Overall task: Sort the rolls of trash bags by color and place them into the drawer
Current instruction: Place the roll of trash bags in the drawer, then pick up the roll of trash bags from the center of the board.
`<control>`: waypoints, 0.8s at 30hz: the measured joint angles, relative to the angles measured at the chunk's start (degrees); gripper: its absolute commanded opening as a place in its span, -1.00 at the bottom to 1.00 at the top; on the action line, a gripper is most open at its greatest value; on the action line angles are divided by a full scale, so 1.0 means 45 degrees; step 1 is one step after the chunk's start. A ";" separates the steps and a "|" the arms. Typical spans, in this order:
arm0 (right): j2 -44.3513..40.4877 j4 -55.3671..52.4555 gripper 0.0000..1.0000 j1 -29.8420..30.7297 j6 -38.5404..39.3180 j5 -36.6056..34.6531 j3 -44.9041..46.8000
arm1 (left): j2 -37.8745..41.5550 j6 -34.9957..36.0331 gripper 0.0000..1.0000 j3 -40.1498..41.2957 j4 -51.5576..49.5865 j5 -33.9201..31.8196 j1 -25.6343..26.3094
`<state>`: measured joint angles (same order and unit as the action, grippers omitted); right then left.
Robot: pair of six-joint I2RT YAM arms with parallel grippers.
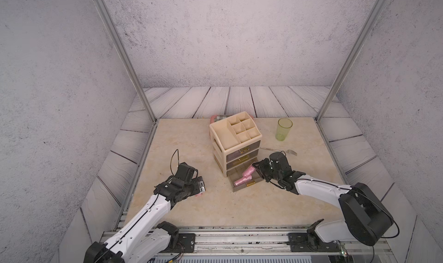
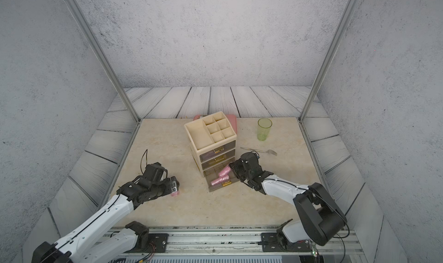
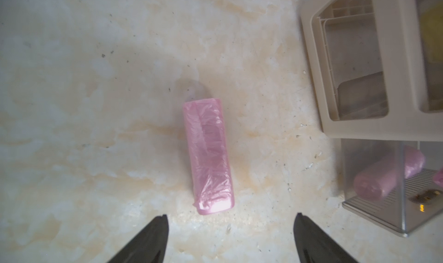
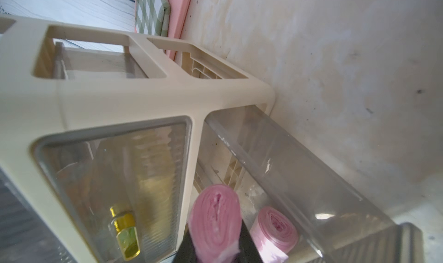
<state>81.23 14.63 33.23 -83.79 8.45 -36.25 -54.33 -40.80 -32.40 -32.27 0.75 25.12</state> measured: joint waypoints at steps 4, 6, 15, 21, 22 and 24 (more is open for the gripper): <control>-0.0024 0.0068 0.17 -0.0010 -0.0097 0.0000 -0.0131 | -0.0733 0.0257 0.56 0.0146 0.0588 -0.0209 0.0000; -0.0058 -0.0034 0.19 -0.0010 -0.0049 -0.0005 -0.0257 | -0.1035 0.0369 0.52 0.0194 0.0787 -0.0248 0.0000; -0.0631 -0.0359 0.20 -0.0015 0.0510 0.0233 -0.0597 | -0.2341 0.0724 0.45 0.0214 0.1491 -0.0194 0.0000; -0.0627 0.0053 0.20 -0.0010 0.0661 0.1083 -0.0835 | -0.3016 0.0675 0.42 0.0214 0.1885 -0.0165 0.0000; -0.0627 0.0175 0.20 -0.0015 0.0641 0.1229 -0.0835 | -0.3113 0.0636 0.38 0.0219 0.1953 -0.0170 0.0000; -0.0622 0.0505 0.19 -0.0010 0.0607 0.1554 -0.0835 | -0.3332 0.0573 0.29 0.0238 0.2166 -0.0165 0.0000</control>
<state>78.43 16.91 33.19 -81.06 15.44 -40.01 -69.32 -38.22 -31.33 -22.52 0.01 25.12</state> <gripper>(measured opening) 0.600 0.685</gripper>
